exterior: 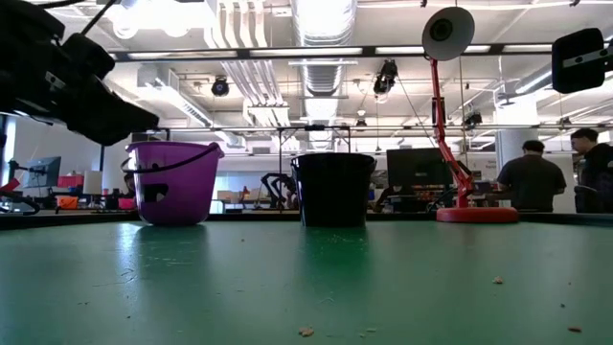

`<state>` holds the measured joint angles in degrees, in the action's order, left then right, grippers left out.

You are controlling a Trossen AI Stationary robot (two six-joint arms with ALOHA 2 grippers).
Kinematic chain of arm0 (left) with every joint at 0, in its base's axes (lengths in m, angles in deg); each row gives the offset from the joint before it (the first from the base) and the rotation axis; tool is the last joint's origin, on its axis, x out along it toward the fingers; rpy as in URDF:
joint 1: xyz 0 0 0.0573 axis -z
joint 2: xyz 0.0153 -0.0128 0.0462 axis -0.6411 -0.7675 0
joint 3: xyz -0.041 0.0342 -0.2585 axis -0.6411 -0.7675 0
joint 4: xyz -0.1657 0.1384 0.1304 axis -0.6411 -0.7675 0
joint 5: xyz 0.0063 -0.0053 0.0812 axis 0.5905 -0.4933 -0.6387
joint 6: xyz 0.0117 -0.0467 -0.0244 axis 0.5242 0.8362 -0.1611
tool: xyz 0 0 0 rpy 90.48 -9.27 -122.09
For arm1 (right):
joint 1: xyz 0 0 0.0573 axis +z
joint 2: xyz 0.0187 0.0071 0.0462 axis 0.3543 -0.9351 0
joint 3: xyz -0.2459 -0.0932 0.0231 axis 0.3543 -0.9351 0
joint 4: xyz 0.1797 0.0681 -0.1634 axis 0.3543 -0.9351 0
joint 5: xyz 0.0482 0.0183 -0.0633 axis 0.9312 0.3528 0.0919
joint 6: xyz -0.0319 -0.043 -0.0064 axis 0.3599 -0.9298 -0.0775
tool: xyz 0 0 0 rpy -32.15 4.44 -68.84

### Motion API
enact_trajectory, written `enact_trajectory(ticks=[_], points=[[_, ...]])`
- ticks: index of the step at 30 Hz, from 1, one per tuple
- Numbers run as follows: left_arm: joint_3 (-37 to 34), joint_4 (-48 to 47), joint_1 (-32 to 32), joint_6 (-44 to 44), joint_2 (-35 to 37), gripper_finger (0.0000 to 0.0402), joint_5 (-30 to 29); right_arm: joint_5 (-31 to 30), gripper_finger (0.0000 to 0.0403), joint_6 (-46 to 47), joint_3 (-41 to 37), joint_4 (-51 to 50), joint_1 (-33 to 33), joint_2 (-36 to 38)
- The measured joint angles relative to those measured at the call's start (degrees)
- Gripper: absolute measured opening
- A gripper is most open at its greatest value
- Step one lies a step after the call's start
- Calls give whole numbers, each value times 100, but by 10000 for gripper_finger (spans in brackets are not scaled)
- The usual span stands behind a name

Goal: Sort candy
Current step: Return to Home Position

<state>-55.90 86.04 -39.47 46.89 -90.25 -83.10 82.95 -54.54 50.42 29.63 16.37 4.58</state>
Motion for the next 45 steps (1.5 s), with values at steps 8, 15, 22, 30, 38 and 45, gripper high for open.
enact_trajectory(ticks=[8, 15, 22, 30, 38, 45], points=[[24, -21, -2, 17, -268, 0, -26, -2, 9, 0, 0, 0, 0, 0], [26, -3, -1, 17, -358, 0, -26, -1, 9, -2, 0, 0, 0, 2], [-26, 75, -2, 20, 151, 0, -20, 0, 9, -2, 0, 0, 0, 2], [-26, 75, -2, 20, 831, 0, -20, -2, 9, -2, 0, 0, -2, 4], [-29, 83, -2, 18, 1188, 0, -19, -1, 9, -2, 0, 1, 0, 10], [-33, 237, -2, 18, 1190, 0, -22, -4, 9, -1, -49, 122, -2, 46]])
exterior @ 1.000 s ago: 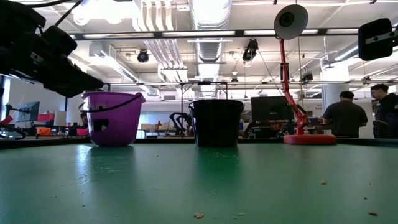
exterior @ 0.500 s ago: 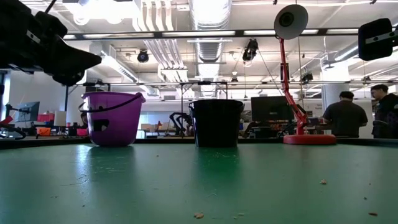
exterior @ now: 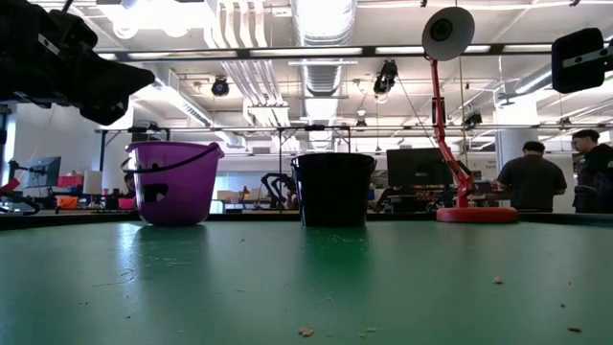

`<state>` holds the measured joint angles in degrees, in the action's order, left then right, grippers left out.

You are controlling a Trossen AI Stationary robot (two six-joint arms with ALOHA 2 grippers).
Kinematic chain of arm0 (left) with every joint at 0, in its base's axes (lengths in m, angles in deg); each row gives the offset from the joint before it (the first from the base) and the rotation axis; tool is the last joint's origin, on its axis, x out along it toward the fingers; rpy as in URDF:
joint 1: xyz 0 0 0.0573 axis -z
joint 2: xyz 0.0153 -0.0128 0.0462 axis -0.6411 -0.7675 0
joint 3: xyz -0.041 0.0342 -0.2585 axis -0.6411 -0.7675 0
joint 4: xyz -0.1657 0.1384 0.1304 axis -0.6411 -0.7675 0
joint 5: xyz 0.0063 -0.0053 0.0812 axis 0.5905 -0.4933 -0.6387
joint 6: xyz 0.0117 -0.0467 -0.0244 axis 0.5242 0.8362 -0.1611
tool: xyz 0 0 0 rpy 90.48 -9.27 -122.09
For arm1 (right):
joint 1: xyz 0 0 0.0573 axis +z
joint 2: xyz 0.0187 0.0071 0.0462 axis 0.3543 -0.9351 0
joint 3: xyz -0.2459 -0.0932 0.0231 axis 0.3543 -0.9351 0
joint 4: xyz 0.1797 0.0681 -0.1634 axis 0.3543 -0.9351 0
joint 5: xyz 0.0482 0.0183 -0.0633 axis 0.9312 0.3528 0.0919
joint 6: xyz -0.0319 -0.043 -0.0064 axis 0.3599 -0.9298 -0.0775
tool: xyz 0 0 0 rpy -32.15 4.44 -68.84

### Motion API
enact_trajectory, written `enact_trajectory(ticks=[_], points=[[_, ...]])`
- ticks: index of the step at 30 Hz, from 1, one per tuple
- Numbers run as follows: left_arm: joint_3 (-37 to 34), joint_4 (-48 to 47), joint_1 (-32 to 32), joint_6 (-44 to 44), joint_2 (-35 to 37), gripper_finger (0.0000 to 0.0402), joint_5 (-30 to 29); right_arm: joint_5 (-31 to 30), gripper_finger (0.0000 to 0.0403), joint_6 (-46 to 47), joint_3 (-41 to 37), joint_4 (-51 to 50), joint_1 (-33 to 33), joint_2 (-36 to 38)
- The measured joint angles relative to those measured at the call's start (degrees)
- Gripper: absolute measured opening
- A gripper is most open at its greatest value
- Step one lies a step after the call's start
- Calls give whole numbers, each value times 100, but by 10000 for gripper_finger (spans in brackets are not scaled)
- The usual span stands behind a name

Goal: Sort candy
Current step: Return to Home Position

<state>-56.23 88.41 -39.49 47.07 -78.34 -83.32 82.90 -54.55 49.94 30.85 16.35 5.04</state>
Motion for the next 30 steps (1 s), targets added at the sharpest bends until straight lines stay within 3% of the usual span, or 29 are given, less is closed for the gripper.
enact_trajectory(ticks=[30], points=[[63, 26, 2, 0, -50, 0, 0, -15, 9, -3, -28, 140, 2, -87]])
